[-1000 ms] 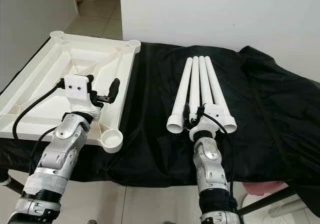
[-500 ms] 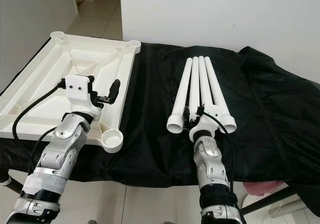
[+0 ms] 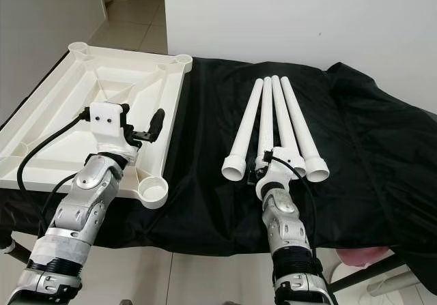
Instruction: Building children table
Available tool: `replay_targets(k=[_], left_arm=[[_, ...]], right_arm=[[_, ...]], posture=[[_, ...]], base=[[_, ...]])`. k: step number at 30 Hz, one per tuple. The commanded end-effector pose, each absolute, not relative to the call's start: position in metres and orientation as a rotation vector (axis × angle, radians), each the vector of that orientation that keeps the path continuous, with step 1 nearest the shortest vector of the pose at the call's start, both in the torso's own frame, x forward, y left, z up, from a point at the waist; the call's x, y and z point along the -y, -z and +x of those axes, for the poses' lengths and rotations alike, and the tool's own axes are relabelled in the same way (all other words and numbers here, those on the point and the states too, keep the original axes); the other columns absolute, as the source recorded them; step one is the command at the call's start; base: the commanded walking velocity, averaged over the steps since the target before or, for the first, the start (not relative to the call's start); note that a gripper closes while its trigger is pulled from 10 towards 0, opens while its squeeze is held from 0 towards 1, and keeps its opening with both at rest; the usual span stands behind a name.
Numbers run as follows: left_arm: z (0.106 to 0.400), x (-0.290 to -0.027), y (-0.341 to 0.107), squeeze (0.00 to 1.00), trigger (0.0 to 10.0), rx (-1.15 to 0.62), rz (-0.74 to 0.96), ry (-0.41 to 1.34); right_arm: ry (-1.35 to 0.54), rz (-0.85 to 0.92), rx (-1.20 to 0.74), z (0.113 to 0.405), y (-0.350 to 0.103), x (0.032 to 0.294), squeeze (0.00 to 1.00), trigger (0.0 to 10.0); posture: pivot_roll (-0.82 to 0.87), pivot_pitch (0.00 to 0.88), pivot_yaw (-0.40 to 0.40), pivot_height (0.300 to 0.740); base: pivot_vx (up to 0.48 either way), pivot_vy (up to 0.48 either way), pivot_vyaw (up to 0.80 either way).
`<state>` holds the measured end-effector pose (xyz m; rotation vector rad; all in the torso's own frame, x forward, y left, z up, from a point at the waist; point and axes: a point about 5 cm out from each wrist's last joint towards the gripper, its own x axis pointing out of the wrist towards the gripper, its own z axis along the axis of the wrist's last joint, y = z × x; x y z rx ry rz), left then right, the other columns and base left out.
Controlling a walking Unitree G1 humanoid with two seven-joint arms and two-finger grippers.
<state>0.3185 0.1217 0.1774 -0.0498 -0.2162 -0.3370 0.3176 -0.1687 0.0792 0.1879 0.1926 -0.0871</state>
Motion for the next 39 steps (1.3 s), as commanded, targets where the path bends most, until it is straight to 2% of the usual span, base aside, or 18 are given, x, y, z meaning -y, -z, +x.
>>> replay_targets(k=[1,4,5,6,18,19,20,21,24,25,29,30,36,39], left_arm=[[0.316,-0.115,-0.179,0.00,10.0,0.219,-0.033,0.426],[0.317,-0.115,-0.179,0.00,10.0,0.212,-0.031,0.426],[0.317,-0.115,-0.179,0.00,10.0,0.211,-0.031,0.426],[0.318,-0.115,-0.179,0.00,10.0,0.212,-0.030,0.424],[0.323,-0.112,-0.173,0.00,10.0,0.134,-0.054,0.468],[0.325,-0.112,-0.173,0.00,10.0,0.124,-0.067,0.482],[0.325,-0.112,-0.173,0.00,10.0,0.124,-0.067,0.482],[0.325,-0.112,-0.175,0.00,10.0,0.117,-0.091,0.500],[0.328,-0.111,-0.182,0.00,10.0,0.124,-0.148,0.527],[0.328,-0.106,-0.189,0.00,10.0,0.127,-0.207,0.593],[0.327,-0.105,-0.191,0.00,10.0,0.126,-0.223,0.619],[0.325,-0.093,-0.202,0.00,10.0,0.110,-0.290,0.779],[0.321,-0.077,-0.212,0.00,10.0,0.059,-0.338,0.988],[0.322,-0.067,-0.218,0.00,10.0,0.008,-0.419,1.112]], right_arm=[[0.107,0.196,-0.216,0.316,-0.073,0.172,0.00,10.0],[0.107,0.197,-0.224,0.318,-0.073,0.171,0.00,10.0],[0.110,0.197,-0.229,0.318,-0.073,0.172,0.00,3.3],[0.116,0.217,-0.225,0.319,-0.073,0.173,0.00,0.0],[0.111,0.265,-0.165,0.320,-0.080,0.175,0.00,0.0],[0.115,0.259,-0.147,0.321,-0.083,0.176,0.00,1.8],[0.115,0.259,-0.147,0.321,-0.083,0.176,0.00,1.8],[0.119,0.245,-0.130,0.321,-0.085,0.177,0.00,10.0],[0.138,0.208,-0.039,0.321,-0.097,0.182,0.00,10.0],[0.161,0.105,0.089,0.320,-0.113,0.187,0.00,10.0],[0.162,0.078,0.127,0.319,-0.117,0.188,0.00,10.0],[0.114,0.054,0.224,0.317,-0.131,0.186,0.00,10.0],[0.008,0.001,0.318,0.315,-0.145,0.177,0.00,10.0],[-0.112,-0.056,0.337,0.315,-0.146,0.162,0.00,10.0]], posture=[[0.00,0.000,-0.039,0.740],[0.00,0.000,-0.035,0.740],[0.00,0.000,-0.035,0.740],[0.00,0.000,-0.035,0.740],[-0.01,0.000,-0.029,0.740],[-0.02,0.000,-0.027,0.740],[-0.02,0.000,-0.027,0.740],[-0.02,0.000,-0.027,0.740],[-0.02,0.000,-0.026,0.740],[-0.02,0.000,-0.027,0.740],[-0.02,0.000,-0.027,0.740],[-0.01,0.000,-0.029,0.740],[-0.01,0.000,-0.029,0.740],[-0.02,0.000,-0.023,0.740]], base=[[0.000,0.000,0.00],[0.000,0.000,0.00],[0.000,0.000,0.00],[0.000,0.000,0.00],[0.000,0.000,0.00],[0.000,0.000,0.00],[0.000,0.000,0.00],[0.000,0.000,0.00],[0.000,0.000,0.00],[0.000,0.000,0.00],[0.000,0.000,0.00],[0.000,0.000,0.00],[0.000,0.000,0.00],[0.000,0.000,0.00]])
